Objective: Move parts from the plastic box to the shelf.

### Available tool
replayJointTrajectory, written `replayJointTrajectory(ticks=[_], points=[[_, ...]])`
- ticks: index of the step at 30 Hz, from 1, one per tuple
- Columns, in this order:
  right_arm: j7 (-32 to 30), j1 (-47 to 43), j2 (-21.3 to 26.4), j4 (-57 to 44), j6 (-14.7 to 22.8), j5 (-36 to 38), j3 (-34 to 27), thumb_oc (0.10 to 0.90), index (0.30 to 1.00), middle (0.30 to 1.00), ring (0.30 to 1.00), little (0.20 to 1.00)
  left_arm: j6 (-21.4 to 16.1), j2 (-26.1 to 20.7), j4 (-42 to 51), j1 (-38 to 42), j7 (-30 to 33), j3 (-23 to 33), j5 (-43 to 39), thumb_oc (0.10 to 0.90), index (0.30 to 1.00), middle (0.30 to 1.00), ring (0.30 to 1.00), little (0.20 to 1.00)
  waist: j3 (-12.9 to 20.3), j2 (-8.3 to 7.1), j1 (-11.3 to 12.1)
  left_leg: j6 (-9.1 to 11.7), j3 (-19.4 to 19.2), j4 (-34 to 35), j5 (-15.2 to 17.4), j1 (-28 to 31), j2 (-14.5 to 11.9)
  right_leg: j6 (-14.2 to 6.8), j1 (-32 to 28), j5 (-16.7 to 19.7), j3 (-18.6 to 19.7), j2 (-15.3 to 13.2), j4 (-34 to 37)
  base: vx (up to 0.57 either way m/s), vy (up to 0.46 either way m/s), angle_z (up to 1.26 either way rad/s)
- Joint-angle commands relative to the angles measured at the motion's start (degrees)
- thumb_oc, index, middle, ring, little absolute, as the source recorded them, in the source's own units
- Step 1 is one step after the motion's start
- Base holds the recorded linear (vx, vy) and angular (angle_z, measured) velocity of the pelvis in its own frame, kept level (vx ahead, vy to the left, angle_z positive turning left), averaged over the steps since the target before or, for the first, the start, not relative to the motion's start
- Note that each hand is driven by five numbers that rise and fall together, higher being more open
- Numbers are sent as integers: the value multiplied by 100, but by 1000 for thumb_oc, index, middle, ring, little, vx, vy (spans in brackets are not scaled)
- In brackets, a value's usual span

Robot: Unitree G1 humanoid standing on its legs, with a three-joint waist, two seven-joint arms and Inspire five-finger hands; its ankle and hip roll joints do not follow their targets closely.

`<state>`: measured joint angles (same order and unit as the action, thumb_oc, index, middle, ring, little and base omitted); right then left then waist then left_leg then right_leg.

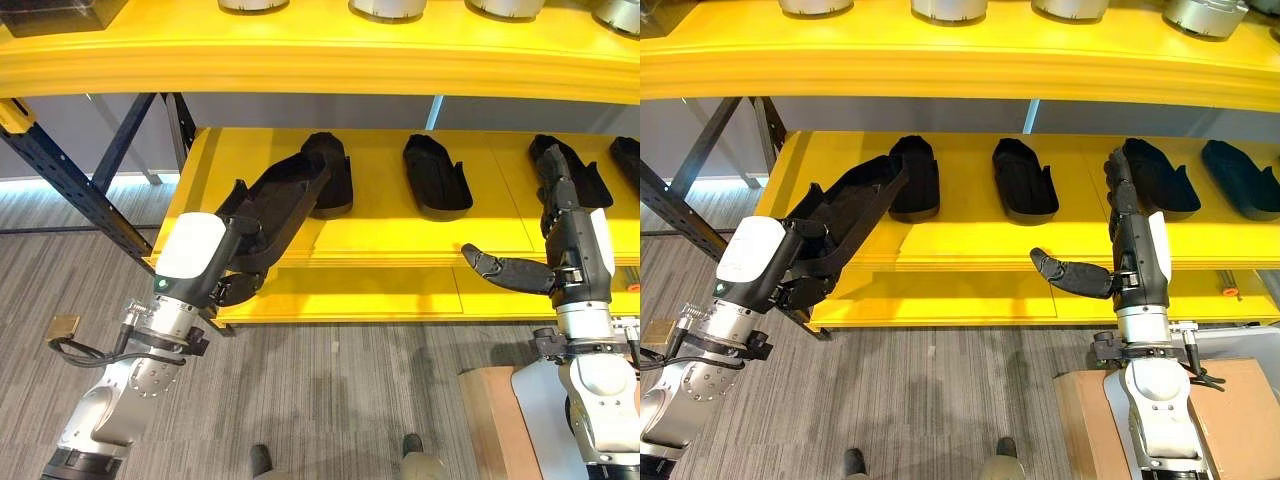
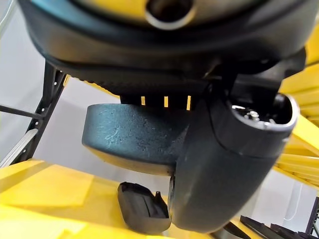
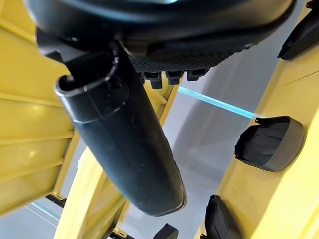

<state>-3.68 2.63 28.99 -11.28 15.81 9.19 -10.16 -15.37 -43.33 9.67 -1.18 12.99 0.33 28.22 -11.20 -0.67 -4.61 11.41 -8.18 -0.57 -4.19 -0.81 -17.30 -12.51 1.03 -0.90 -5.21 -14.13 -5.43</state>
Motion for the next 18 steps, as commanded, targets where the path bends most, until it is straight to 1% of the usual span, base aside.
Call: replayJointTrajectory(ticks=[1,2,3,4,5,6,7,9,10,11,12,13,14,15,16,17,18], points=[[-99,-201,262,-441,445,50,-229,900,1000,1000,1000,1000,-272,17,663,427,668,665,-203,400,300,300,300,300,905,-265,-82,-96,-14,-392,100,-363,-323,-8,-380,-206,133,-351,80,24,47,-5],[-99,-206,262,-437,445,51,-224,900,1000,1000,1000,1000,-272,16,668,420,668,672,-203,400,300,300,300,300,905,-270,-80,-99,-18,-419,120,-372,-320,-12,-384,-198,139,-356,93,35,99,-4],[-76,-290,270,-391,440,102,-162,900,1000,1000,1000,1000,-242,42,675,453,730,715,-204,400,300,300,300,300,896,-361,-47,-142,-25,-734,349,-439,-294,-48,-430,-120,192,-425,193,41,130,-7],[-54,-363,308,-392,419,112,-78,900,1000,1000,1000,1000,-192,19,621,546,776,655,-194,400,300,300,300,300,853,-455,-13,-215,23,-1224,629,-572,-271,-66,-465,-43,242,-503,175,38,137,-15],[-57,-374,306,-384,420,111,-78,900,1000,1000,1000,1000,-190,13,609,563,783,646,-192,400,300,300,300,300,841,-458,-8,-225,34,-1316,685,-613,-271,-76,-466,-41,248,-511,175,23,141,-21],[-38,-384,314,-380,412,130,-70,900,1000,1000,1000,1000,-173,15,580,583,800,639,-218,400,300,300,300,300,800,-486,15,-289,59,-1627,888,-718,-248,-100,-493,-13,241,-582,158,14,126,-18],[7,-397,318,-406,389,138,-47,900,1000,1000,1000,1000,-174,12,586,559,805,646,-221,400,300,300,300,300,772,-495,32,-359,89,-1782,1040,-763,-208,-128,-495,57,258,-638,129,32,190,-14],[93,-407,377,-488,355,120,-81,900,1000,1000,1000,1000,-169,-13,650,520,798,685,-200,400,300,300,300,300,739,-528,61,-464,97,-2269,1341,-933,-101,-173,-505,247,324,-780,111,40,231,-13],[89,-396,372,-490,346,130,-102,900,1000,1000,1000,1000,-143,-47,659,509,820,694,-176,400,300,300,300,300,706,-518,66,-531,113,-2483,1561,-992,-18,-197,-529,387,322,-881,82,36,270,-13],[75,-359,360,-493,342,98,-149,900,1000,1000,1000,1000,-137,-96,657,499,810,691,-130,400,300,300,300,300,695,-516,52,-619,121,-2633,1697,-1073,64,-196,-496,613,335,-972,43,6,313,-5],[64,-357,341,-523,345,61,-176,900,1000,1000,1000,1000,-134,-164,640,557,827,655,-77,400,300,300,300,300,703,-518,29,-727,112,-2721,1762,-1185,183,-170,-385,1031,391,-1084,8,-19,299,4],[32,-352,327,-513,354,5,-177,900,1000,1000,1000,1000,-124,-256,631,617,841,626,-48,400,300,300,300,300,709,-498,9,-814,126,-2724,1806,-1240,266,-94,-247,1358,430,-1143,-72,-23,304,11],[-31,-362,331,-499,365,-108,-162,900,1000,1000,1000,1000,-115,-310,635,657,849,589,-14,400,300,300,300,300,698,-462,-26,-880,119,-2699,1877,-1228,323,-13,-140,1552,435,-1151,-176,-23,309,18],[-61,-412,333,-496,360,-169,-110,900,1000,1000,1000,1000,-123,-365,639,742,830,517,-12,400,300,300,300,300,675,-418,-44,-969,87,-2652,1880,-1213,393,41,44,1793,359,-1183,-360,-29,326,15],[-67,-451,320,-493,365,-170,-71,900,1000,1000,1000,1000,-115,-397,621,782,829,486,-8,400,300,300,300,300,637,-376,-48,-1036,54,-2587,1880,-1167,433,92,222,1812,252,-1168,-525,-31,237,10],[-68,-457,320,-489,365,-171,-70,900,1000,1000,1000,1000,-116,-398,615,789,832,484,-8,400,300,300,300,300,639,-379,-47,-1036,51,-2576,1874,-1167,435,94,241,1802,259,-1169,-547,48,383,-19],[-39,-466,293,-477,376,-166,-32,900,1000,1000,1000,1000,-87,-395,598,742,805,536,44,400,300,300,300,300,621,-342,-134,-1144,-124,-2118,1808,-839,621,166,614,1497,-69,-907,-733,135,331,-34]])
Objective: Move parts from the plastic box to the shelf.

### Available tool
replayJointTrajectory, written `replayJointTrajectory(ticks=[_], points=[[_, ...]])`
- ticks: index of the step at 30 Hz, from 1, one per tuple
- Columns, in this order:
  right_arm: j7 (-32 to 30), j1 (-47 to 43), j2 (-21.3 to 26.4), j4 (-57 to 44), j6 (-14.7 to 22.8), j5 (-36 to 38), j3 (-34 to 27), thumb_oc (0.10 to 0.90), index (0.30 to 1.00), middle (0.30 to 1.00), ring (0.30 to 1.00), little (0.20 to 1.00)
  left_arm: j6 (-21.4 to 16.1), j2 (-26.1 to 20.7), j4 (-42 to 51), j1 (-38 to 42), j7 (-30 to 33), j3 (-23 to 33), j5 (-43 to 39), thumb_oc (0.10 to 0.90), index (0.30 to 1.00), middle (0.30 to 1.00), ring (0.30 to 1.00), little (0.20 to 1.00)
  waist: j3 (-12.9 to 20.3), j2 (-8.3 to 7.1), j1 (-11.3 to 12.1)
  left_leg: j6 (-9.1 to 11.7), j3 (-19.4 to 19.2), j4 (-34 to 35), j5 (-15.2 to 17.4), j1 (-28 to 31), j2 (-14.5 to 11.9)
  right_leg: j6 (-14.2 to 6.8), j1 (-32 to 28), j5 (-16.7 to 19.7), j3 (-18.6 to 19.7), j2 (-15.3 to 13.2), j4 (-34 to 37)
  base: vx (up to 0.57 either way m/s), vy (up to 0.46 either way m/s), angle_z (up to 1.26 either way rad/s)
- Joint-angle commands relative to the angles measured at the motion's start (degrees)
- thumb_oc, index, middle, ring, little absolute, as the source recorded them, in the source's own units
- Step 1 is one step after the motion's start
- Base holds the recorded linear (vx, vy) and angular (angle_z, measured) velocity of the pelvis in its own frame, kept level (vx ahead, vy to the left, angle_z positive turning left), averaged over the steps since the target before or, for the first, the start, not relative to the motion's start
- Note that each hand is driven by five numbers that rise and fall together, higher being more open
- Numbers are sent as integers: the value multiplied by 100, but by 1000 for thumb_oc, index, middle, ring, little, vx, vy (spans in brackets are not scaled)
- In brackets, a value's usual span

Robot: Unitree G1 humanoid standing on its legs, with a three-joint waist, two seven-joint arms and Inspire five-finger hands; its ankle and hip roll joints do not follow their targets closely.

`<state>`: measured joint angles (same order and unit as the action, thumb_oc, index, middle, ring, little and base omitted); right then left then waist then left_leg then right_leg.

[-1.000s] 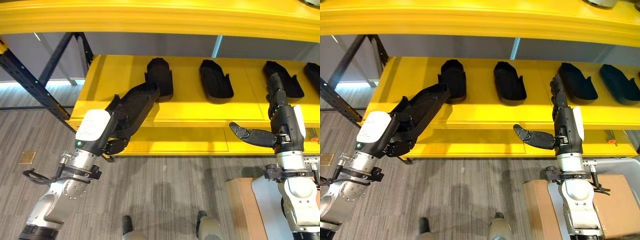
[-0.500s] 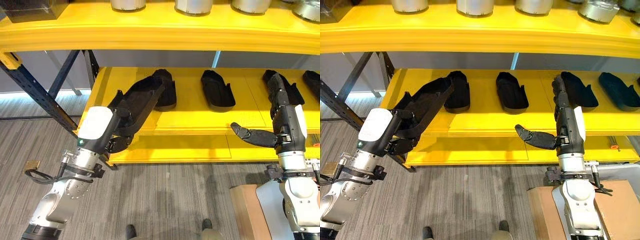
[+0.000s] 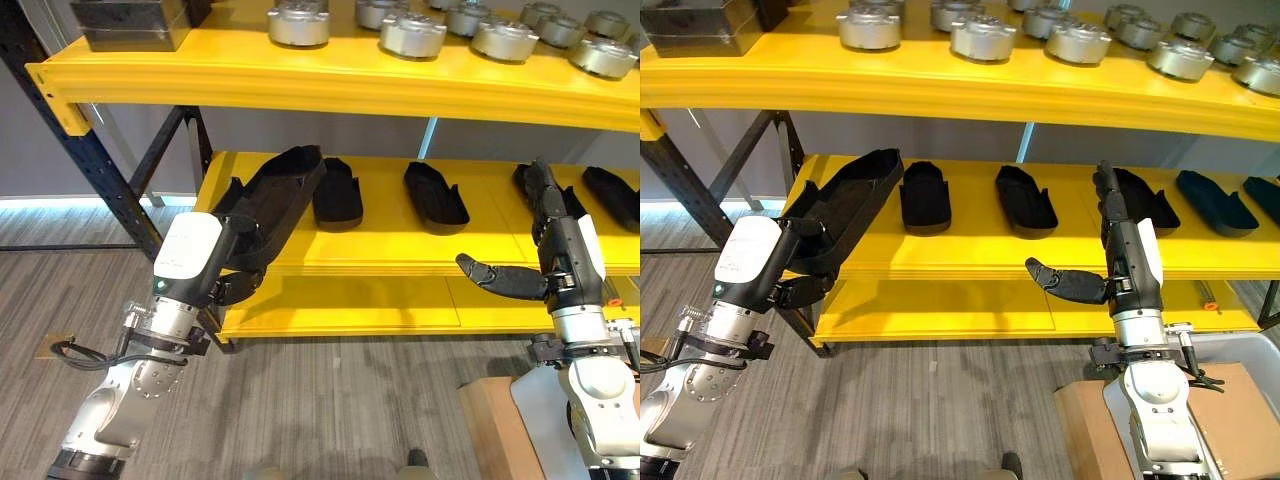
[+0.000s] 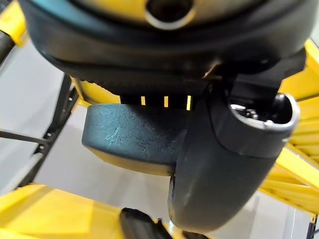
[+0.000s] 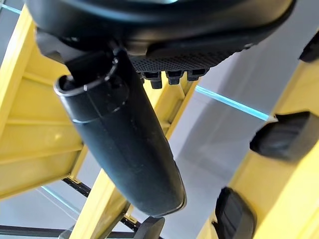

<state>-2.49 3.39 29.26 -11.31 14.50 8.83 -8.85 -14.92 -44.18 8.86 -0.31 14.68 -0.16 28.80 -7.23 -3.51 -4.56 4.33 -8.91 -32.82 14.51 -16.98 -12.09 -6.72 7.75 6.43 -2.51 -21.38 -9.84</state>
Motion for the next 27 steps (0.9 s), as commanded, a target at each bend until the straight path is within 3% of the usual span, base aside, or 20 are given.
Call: replayJointTrajectory(ticks=[1,3,8,10,14,27], points=[[-143,-520,253,-435,501,-115,-154,900,1000,1000,1000,1000,-131,-305,686,603,619,634,14,400,300,300,300,300,245,-68,-199,-444,-106,1491,-142,1022,186,-405,59,580,-268,-15,-262,206,426,-46],[-130,-538,207,-341,523,-27,-129,900,1000,1000,1000,1000,-113,-236,603,540,590,687,-9,400,300,300,300,300,202,-93,-330,-438,-277,2014,-242,1475,316,-416,403,277,-343,359,36,193,178,-35],[-79,-537,206,-365,543,-7,-87,900,1000,1000,1000,1000,-80,-82,614,485,535,696,54,400,300,300,300,300,123,-193,-366,-347,-302,2175,-246,1849,390,-476,406,140,-464,524,594,145,-15,-17],[-20,-464,222,-358,538,-13,-110,900,1000,1000,1000,1000,-118,58,627,359,482,660,171,400,300,300,300,300,291,-277,-365,-283,-280,2182,-241,1942,347,-437,134,54,-193,615,693,213,-130,40],[40,-421,223,-341,471,69,-182,900,1000,1000,1000,1000,-162,293,689,44,394,803,97,400,300,300,300,300,556,-189,-329,-118,-178,2547,-434,2146,189,-411,-139,-66,-304,751,769,179,-138,33],[-3,-383,243,-349,476,60,-230,900,1000,1000,1000,1000,-186,404,706,50,272,687,-133,400,300,300,300,300,660,21,-347,134,-114,3019,-825,2301,-152,-265,-185,-567,-493,940,366,60,-94,8]])
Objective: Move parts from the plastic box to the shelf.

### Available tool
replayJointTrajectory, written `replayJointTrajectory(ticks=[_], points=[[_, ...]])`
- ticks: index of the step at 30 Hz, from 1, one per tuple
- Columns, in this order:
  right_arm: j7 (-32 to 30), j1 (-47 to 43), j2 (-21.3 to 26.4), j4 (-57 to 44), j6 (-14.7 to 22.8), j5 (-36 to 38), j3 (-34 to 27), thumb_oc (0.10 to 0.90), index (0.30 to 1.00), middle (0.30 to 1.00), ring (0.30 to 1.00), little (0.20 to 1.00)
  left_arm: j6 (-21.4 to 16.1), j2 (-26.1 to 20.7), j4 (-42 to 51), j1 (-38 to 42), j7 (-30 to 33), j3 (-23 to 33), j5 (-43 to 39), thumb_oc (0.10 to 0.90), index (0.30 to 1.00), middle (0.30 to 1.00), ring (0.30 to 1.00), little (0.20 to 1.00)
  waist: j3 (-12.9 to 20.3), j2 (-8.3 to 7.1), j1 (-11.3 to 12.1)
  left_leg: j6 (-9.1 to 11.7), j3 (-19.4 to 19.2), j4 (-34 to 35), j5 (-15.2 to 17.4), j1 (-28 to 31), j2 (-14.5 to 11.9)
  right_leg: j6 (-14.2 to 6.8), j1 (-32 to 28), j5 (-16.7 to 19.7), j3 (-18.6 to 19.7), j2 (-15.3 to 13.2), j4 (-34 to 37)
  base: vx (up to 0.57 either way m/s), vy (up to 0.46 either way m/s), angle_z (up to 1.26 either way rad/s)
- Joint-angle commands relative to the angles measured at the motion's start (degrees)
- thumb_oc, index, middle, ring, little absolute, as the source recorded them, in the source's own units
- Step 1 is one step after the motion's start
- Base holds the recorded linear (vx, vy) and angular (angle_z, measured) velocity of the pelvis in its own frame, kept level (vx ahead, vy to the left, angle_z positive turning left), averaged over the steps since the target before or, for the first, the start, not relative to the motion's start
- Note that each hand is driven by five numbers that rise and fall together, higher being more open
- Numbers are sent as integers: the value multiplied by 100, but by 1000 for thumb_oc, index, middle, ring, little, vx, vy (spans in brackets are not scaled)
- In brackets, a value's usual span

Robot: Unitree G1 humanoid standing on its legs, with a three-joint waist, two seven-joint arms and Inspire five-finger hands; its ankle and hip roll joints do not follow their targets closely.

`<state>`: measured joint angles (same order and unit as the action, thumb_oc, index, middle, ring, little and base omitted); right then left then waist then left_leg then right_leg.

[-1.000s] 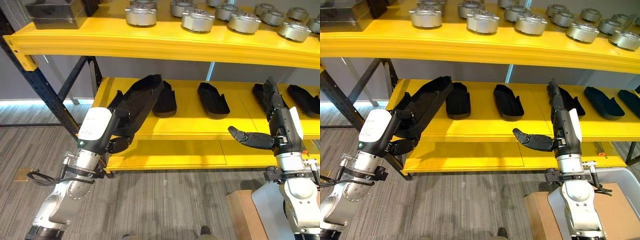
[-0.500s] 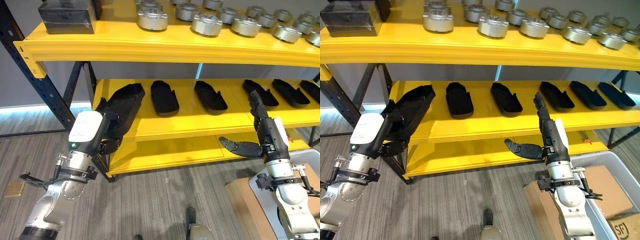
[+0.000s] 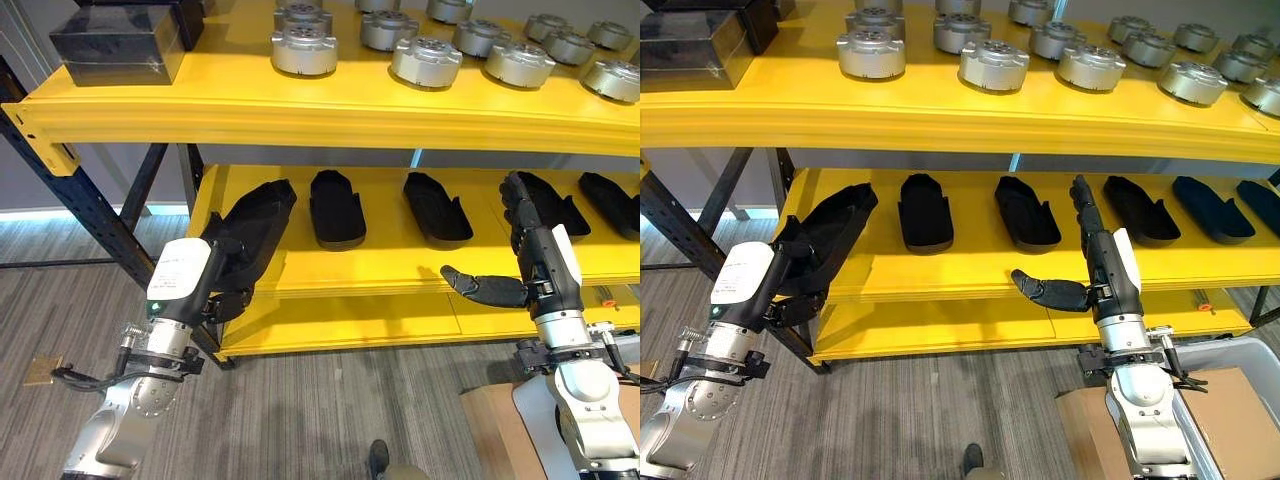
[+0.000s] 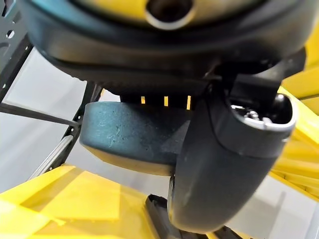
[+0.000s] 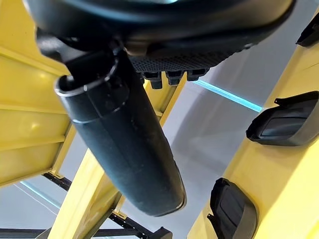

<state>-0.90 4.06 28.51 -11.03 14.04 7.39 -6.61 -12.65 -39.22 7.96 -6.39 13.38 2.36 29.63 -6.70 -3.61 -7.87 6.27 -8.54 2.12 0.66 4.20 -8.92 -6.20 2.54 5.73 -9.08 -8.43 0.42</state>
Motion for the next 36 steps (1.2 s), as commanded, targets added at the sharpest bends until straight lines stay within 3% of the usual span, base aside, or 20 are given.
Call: replayJointTrajectory(ticks=[1,3,5,6,7,8,9,10,12,14,15,18,22,29,36], points=[[-167,-455,325,-375,523,206,-445,900,1000,1000,1000,1000,-411,-85,787,671,404,424,-228,400,300,300,300,300,600,39,-17,-54,-142,-494,554,179,-502,-293,357,-546,171,-334,-730,7,-120,9],[-151,-451,352,-364,536,233,-444,900,1000,1000,1000,1000,-397,-36,781,686,421,426,-277,400,300,300,300,300,587,63,-34,4,-113,-626,518,148,-648,-193,439,-749,171,-212,-980,11,-161,11],[-107,-475,398,-379,545,301,-388,900,1000,1000,1000,1000,-371,-15,773,632,425,462,-255,400,300,300,300,300,529,73,-19,117,-14,-1267,197,-98,-899,9,385,-936,214,33,-1039,1,-191,13],[-107,-478,398,-378,545,302,-388,900,1000,1000,1000,1000,-371,-15,773,632,425,464,-255,400,300,300,300,300,535,78,-25,120,-3,-1281,198,-121,-906,14,393,-929,206,39,-1033,-30,-308,11],[-85,-525,460,-385,539,393,-293,900,1000,1000,1000,1000,-325,-1,793,563,406,502,-249,400,300,300,300,300,352,-8,140,117,266,-2544,-395,-616,-956,291,177,-1066,268,255,-995,-114,-291,8],[-87,-618,509,-365,549,416,-216,900,1000,1000,1000,1000,-308,11,802,629,377,458,-265,400,300,300,300,300,181,-91,237,120,638,-3204,-706,-1024,-805,425,129,-1007,245,298,-962,-176,-365,-11],[-107,-734,531,-336,564,475,-146,900,1000,1000,1000,1000,-300,35,792,680,366,427,-296,400,300,300,300,300,7,-202,360,73,994,-3684,-768,-1337,-540,516,98,-1000,255,294,-969,-169,-215,-22],[-132,-742,525,-313,560,487,-148,900,1000,1000,1000,1000,-296,58,807,664,388,438,-299,400,300,300,300,300,-31,-263,369,25,1004,-3681,-727,-1478,-554,537,83,-1045,233,302,-962,-42,-153,-30],[-148,-668,498,-311,564,511,-232,900,1000,1000,1000,1000,-298,67,849,560,361,496,-314,400,300,300,300,300,22,-261,308,16,896,-3110,-675,-1671,-859,454,69,-1140,166,295,-972,100,-28,-4],[-176,-599,487,-289,606,565,-273,900,1000,1000,1000,1000,-325,66,815,540,355,496,-378,400,300,300,300,300,79,-184,331,48,770,-1399,-758,-1566,-1034,322,6,-1226,198,302,-934,182,106,41],[-202,-614,486,-279,618,553,-244,900,1000,1000,1000,1000,-324,55,790,551,361,480,-390,400,300,300,300,300,58,-120,381,95,915,-926,-896,-1636,-1037,260,-7,-1258,266,325,-969,141,136,29],[-268,-529,476,-188,629,483,-238,900,1000,1000,1000,1000,-340,24,720,599,398,417,-406,400,300,300,300,300,56,20,361,264,889,-237,-1159,-1481,-1163,181,3,-1439,408,341,-1238,132,143,-8],[-183,-345,347,-216,569,366,-291,900,1000,1000,1000,1000,-387,0,747,522,307,389,-395,400,300,300,300,300,206,138,316,273,618,-302,-882,-1138,-1160,64,-114,-1446,511,141,-1255,173,188,-58],[-130,-202,110,-242,456,269,-353,900,1000,1000,1000,1000,-347,-107,697,570,404,423,-411,400,300,300,300,300,294,-38,273,109,259,-1100,-107,-1051,-772,-255,-536,-1084,825,-447,-659,141,192,-33],[-131,-233,87,-177,402,201,-388,900,1000,1000,1000,1000,-278,-178,663,639,490,468,-332,400,300,300,300,300,363,-151,233,-10,83,-1368,211,-1005,-690,-375,-502,-892,988,-607,-524,48,95,-14]])
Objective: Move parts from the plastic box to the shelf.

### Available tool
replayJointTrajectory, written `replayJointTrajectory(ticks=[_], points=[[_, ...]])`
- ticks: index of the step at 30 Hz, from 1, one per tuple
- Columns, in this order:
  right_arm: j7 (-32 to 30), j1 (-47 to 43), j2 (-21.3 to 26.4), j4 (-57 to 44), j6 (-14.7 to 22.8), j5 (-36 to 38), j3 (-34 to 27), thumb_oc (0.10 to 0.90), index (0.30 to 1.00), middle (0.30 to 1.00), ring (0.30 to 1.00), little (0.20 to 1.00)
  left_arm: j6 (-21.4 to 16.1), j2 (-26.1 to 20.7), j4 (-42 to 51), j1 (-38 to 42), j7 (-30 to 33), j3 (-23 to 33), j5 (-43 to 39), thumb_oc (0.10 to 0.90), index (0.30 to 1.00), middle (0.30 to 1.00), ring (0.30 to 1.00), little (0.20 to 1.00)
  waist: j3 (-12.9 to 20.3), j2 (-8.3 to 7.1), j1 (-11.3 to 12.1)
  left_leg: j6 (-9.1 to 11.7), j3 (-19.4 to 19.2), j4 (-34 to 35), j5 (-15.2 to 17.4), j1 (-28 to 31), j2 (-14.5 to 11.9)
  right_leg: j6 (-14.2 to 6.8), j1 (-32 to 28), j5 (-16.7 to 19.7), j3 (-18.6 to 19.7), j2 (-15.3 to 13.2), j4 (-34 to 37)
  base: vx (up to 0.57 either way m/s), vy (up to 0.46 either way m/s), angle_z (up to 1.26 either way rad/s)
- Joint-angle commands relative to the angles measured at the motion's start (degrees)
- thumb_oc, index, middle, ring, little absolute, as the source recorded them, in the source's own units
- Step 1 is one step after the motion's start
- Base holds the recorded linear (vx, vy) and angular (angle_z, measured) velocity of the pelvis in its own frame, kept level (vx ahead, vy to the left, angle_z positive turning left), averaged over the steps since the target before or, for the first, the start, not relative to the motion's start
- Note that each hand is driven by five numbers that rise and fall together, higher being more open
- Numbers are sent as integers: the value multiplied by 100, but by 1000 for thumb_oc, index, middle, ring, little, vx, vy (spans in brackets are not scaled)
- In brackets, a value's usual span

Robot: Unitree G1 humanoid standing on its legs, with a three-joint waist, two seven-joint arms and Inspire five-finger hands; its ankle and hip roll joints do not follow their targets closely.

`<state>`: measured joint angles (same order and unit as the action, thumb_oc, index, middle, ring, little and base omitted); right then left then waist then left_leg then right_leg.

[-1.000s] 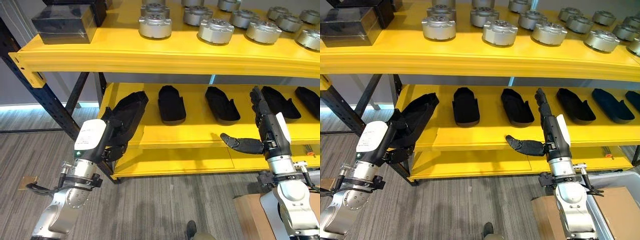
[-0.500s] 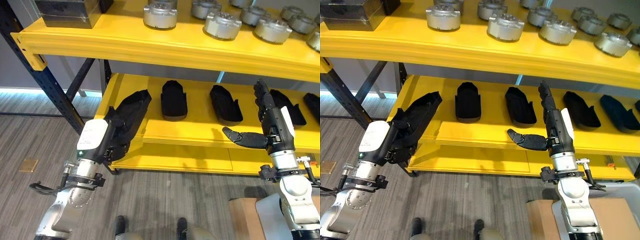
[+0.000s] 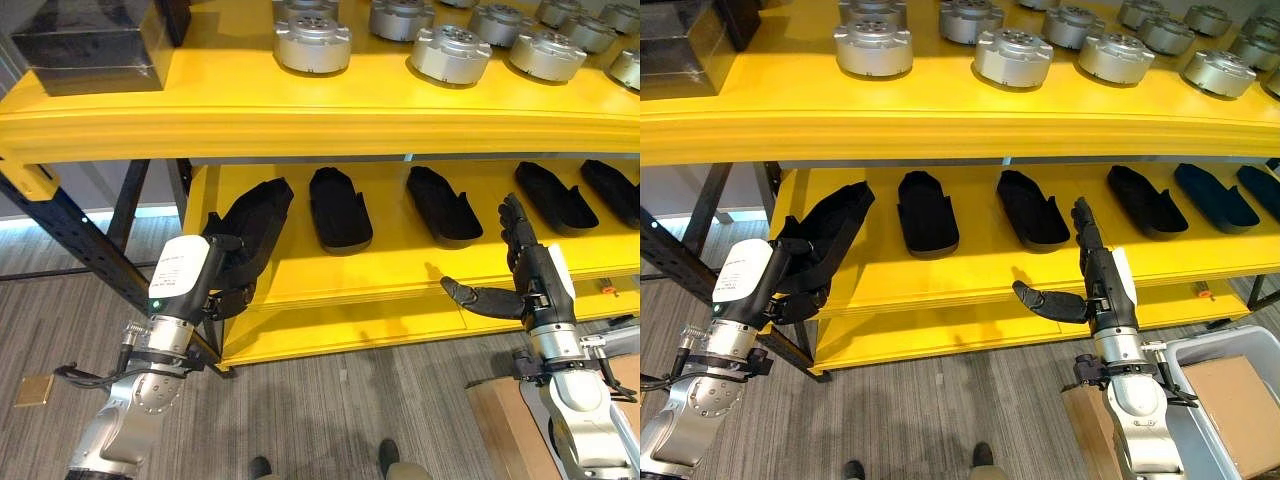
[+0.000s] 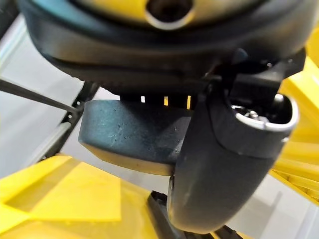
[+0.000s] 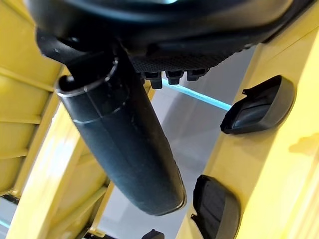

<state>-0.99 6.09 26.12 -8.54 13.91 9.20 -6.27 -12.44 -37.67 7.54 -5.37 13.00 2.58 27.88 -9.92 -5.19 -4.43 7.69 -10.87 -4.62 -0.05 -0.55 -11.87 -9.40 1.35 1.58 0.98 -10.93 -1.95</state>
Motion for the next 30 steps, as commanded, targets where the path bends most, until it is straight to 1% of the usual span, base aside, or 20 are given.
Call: replayJointTrajectory(ticks=[1,7,12,14,17,23,30], points=[[-126,-436,315,-418,415,17,-419,900,1000,1000,1000,1000,-292,-320,697,521,548,453,-151,400,300,300,300,300,689,-10,-119,-167,302,-715,311,-520,-392,-66,-378,-462,7,-360,-275,46,56,-12],[-120,-432,305,-421,406,36,-451,900,1000,1000,1000,1000,-244,-299,696,466,627,544,-102,400,300,300,300,300,780,-94,-138,-198,223,-731,407,-426,-399,-114,-390,-404,48,-381,-201,37,38,-13],[-139,-467,312,-387,405,7,-421,900,1000,1000,1000,1000,-193,-274,563,547,649,410,-7,400,300,300,300,300,846,-86,-162,-186,176,-636,395,-335,-392,-133,-422,-378,38,-388,-125,17,19,-5],[-223,-496,352,-332,380,-148,-413,900,1000,1000,1000,1000,-107,-267,274,598,677,266,156,400,300,300,300,300,882,-67,-186,-174,145,-594,379,-295,-403,-141,-425,-372,43,-392,-101,0,0,0],[-262,-540,349,-231,372,-183,-376,900,1000,1000,1000,1000,-16,-261,-107,683,720,131,332,400,300,300,300,300,903,-46,-214,-159,133,-540,362,-249,-403,-146,-420,-387,40,-388,-100,0,0,0],[-202,-571,387,-142,338,-165,-330,900,1000,1000,1000,1000,175,-286,-723,897,843,14,590,400,300,300,300,300,949,-23,-278,-133,120,-473,327,-197,-413,-150,-435,-406,21,-379,-121,0,0,0],[-158,-668,414,-43,331,-88,-210,900,1000,1000,1000,1000,352,-386,-1480,1391,870,-357,779,400,300,300,300,300,993,10,-382,-107,109,-496,320,-205,-444,-157,-414,-432,6,-362,-179,0,0,0]])
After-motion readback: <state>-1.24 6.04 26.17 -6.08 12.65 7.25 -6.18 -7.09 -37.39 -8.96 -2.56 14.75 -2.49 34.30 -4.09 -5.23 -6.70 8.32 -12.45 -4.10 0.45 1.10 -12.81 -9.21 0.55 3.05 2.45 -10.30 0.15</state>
